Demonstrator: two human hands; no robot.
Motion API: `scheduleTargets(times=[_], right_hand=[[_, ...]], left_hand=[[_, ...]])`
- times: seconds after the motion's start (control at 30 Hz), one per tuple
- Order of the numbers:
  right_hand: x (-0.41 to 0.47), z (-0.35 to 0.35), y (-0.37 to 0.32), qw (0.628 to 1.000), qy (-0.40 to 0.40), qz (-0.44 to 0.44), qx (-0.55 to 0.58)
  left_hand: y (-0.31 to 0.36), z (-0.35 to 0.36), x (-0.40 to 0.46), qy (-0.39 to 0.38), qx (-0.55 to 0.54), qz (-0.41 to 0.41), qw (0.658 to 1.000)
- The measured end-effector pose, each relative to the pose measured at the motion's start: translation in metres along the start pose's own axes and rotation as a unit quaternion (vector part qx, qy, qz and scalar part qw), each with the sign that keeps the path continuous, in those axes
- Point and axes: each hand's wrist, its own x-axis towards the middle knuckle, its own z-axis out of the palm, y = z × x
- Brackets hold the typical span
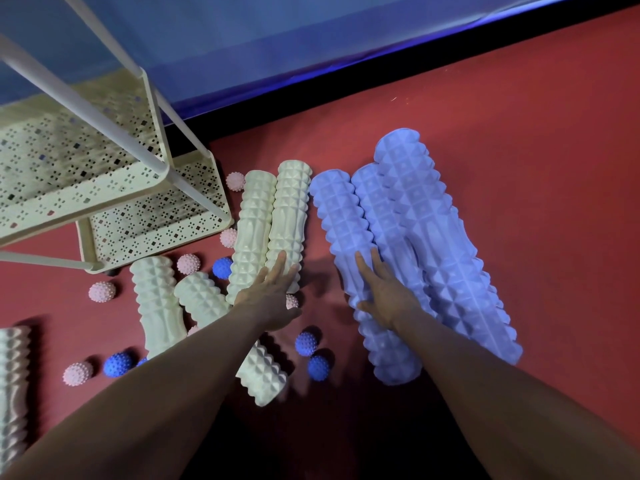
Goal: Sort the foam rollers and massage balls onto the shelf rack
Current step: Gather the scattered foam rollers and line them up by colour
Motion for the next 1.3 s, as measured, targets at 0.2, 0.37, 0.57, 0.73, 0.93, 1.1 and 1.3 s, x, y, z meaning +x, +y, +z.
scheduleTargets(times=[0.2, 0.37, 0.57, 0.73, 0.93, 1.1, 1.3], right_hand=[[-0.015, -0.012, -0.016, 0.999, 0.01, 0.033, -0.016], [-0.046, -0.041, -0.039, 0.999, 0.029, 0.018, -0.036], [-0.11, -0.102, -0.098, 0.996, 0.019, 0.021, -0.08], [-0.173, -0.136, -0.154, 0.996, 0.003, 0.007, -0.088], [-0.247, -0.16, -0.233, 0.989, -0.054, -0.024, -0.136], [-0.294, -0.162, -0.279, 0.989, -0.023, -0.039, -0.14], [-0.34, -0.16, -0.315, 0.98, -0.012, -0.051, -0.193]], left_hand=[[0.008, -0.006, -0.016, 0.067, 0.036, 0.006, 0.997], [0.01, -0.033, -0.05, 0.074, 0.057, -0.004, 0.996], [0.01, -0.075, -0.138, 0.093, 0.042, 0.002, 0.995], [0.004, -0.093, -0.217, 0.11, 0.01, -0.009, 0.994], [0.001, -0.102, -0.3, 0.068, -0.024, -0.01, 0.997], [-0.006, -0.107, -0.36, 0.111, -0.024, 0.002, 0.994], [-0.026, -0.104, -0.422, 0.15, -0.026, -0.001, 0.988]])
